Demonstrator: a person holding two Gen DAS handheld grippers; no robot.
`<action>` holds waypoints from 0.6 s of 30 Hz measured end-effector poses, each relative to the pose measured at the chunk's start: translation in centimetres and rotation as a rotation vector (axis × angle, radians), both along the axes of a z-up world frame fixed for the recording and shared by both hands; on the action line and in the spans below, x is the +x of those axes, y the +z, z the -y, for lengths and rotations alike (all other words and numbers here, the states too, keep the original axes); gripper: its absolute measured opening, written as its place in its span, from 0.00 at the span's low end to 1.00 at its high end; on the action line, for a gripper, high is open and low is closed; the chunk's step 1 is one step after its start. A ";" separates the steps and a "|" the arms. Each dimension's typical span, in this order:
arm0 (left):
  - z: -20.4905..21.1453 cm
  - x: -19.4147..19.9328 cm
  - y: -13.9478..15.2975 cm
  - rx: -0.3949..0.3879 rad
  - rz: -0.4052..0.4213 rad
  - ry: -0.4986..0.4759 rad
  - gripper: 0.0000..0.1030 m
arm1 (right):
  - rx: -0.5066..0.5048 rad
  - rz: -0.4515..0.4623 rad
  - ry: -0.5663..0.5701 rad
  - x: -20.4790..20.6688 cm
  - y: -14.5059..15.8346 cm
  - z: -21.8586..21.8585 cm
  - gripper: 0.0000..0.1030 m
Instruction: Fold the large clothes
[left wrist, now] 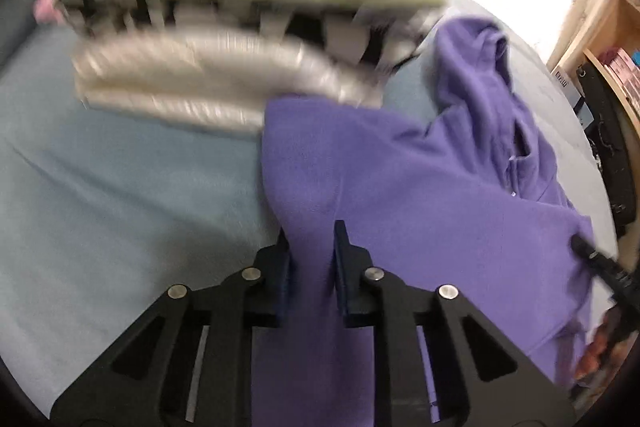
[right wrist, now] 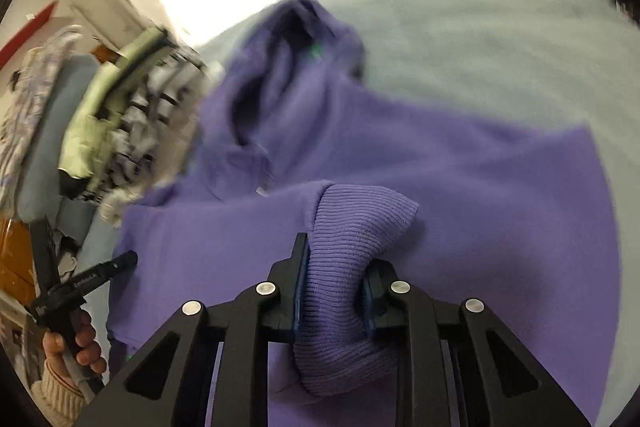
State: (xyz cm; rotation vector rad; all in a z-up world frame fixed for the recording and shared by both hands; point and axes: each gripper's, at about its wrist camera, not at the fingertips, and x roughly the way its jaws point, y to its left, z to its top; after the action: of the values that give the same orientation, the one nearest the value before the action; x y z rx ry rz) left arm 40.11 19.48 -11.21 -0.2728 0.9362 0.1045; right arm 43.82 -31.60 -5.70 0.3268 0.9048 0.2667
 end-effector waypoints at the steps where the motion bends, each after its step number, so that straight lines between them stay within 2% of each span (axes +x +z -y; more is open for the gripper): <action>1: 0.4 -0.5 0.6 0.037 0.037 -0.004 0.12 | 0.002 0.032 -0.005 -0.2 0.4 -0.2 0.21; 2: 0.6 -0.9 0.8 0.065 0.060 -0.006 0.12 | -0.023 0.043 -0.013 0.0 0.4 -0.6 0.21; 3: 0.7 -1.0 0.6 0.093 0.075 -0.007 0.12 | -0.076 0.013 -0.013 0.5 -0.5 -1.2 0.21; 5: 0.2 -0.7 -0.6 0.079 0.054 -0.004 0.12 | -0.172 -0.099 -0.010 1.7 -3.1 -1.9 0.23; 6: 0.0 -0.6 -1.5 0.068 0.035 -0.005 0.13 | -0.186 -0.127 -0.005 1.8 -3.9 -2.1 0.26; 7: -0.2 -0.6 -2.0 0.061 0.026 -0.010 0.14 | -0.178 -0.116 -0.005 1.5 -4.0 -2.0 0.28; 9: -0.2 -0.9 -2.1 0.077 0.028 -0.005 0.20 | -0.192 -0.126 -0.030 1.0 -3.2 -1.6 0.51; 10: -0.1 -0.9 -1.9 0.089 0.026 -0.004 0.21 | -0.208 -0.127 -0.043 0.7 -2.7 -1.4 0.58; 11: 0.0 -1.1 -1.4 0.105 0.022 -0.006 0.22 | -0.217 -0.111 -0.050 0.2 -2.2 -1.1 0.65; 14: 0.4 -2.1 0.3 0.170 0.024 -0.019 0.24 | -0.231 -0.041 -0.061 -2.0 0.0 -0.2 0.65; 18: 0.1 -4.8 3.4 0.153 0.093 -0.022 0.24 | -0.173 0.068 -0.038 -5.1 3.4 -0.2 0.65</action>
State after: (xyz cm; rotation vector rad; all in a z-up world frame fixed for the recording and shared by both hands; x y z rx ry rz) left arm 35.33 19.37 -7.80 -0.1250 0.8343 0.1413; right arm 38.73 -31.39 -2.31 0.1739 0.8470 0.1621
